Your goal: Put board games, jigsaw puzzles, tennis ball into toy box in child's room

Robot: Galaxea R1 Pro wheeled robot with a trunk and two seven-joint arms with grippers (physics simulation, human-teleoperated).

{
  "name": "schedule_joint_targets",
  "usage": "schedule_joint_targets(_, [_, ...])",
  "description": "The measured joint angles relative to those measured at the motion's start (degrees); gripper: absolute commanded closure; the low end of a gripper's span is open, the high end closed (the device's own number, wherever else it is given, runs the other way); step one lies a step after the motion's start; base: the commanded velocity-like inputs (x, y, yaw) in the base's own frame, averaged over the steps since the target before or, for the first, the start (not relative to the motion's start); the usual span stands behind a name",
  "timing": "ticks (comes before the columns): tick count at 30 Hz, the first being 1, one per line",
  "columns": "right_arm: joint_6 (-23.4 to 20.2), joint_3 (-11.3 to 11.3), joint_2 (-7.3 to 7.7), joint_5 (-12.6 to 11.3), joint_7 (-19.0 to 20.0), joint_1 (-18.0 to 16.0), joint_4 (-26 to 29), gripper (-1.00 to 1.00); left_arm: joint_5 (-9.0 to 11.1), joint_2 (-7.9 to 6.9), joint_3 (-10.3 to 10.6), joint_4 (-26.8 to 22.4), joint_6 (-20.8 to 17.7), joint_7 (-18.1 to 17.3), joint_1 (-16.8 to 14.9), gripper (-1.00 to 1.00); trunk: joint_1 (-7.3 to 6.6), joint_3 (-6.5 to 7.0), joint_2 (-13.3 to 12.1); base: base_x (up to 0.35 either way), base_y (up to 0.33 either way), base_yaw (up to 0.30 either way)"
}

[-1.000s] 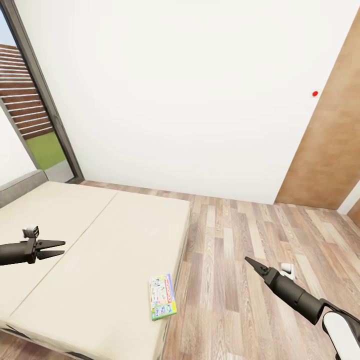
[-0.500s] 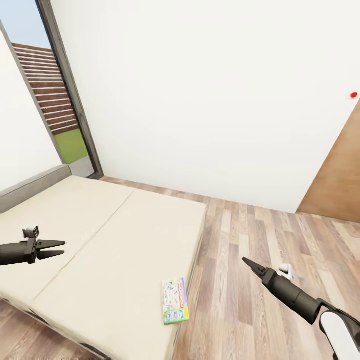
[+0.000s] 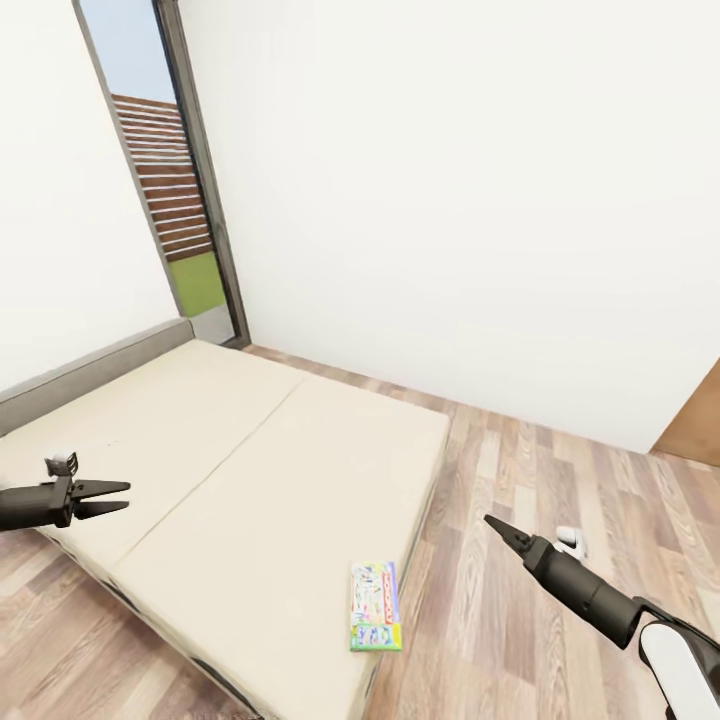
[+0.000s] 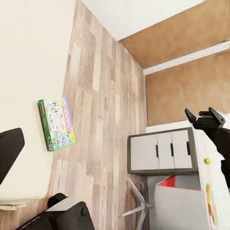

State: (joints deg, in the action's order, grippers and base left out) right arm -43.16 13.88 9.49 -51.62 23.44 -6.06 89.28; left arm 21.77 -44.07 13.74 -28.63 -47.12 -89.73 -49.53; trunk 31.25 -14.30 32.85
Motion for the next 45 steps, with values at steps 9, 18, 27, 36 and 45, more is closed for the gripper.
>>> schedule_joint_targets(9, [0.01, 0.00, -0.01, 0.36, -0.01, -0.01, -0.01, -1.00, 0.09, 0.04, -0.02, -0.01, 0.00, -0.01, 0.00, -1.00, 0.00, 0.00, 0.00, 0.012, -0.082, 0.288])
schedule_joint_targets(18, [0.01, 0.00, 0.00, 0.44, -0.01, -0.03, -0.01, -1.00, 0.09, 0.10, 0.00, -0.01, 0.00, -0.01, -0.01, -1.00, 0.00, 0.00, 0.00, 0.002, -0.007, 0.288])
schedule_joint_targets(27, [0.01, 0.00, 0.00, 0.44, 0.03, -0.02, -0.01, -1.00, 0.02, 0.37, -0.05, -0.01, 0.00, -0.01, -0.01, -1.00, 0.00, 0.00, 0.00, 0.000, -0.001, 0.288])
schedule_joint_targets(36, [0.02, 0.00, 0.01, 0.44, 0.03, 0.00, -0.01, -1.00, -0.07, 0.38, -0.03, -0.03, 0.00, -0.01, -0.02, -1.00, 0.00, 0.00, 0.00, 0.000, 0.000, 0.244])
schedule_joint_targets(45, [0.02, 0.01, 0.01, 0.43, 0.07, -0.02, 0.00, -1.00, 0.06, 0.37, -0.05, 0.01, 0.03, 0.00, -0.04, -1.00, 0.00, 0.00, 0.00, 0.000, 0.000, 0.046])
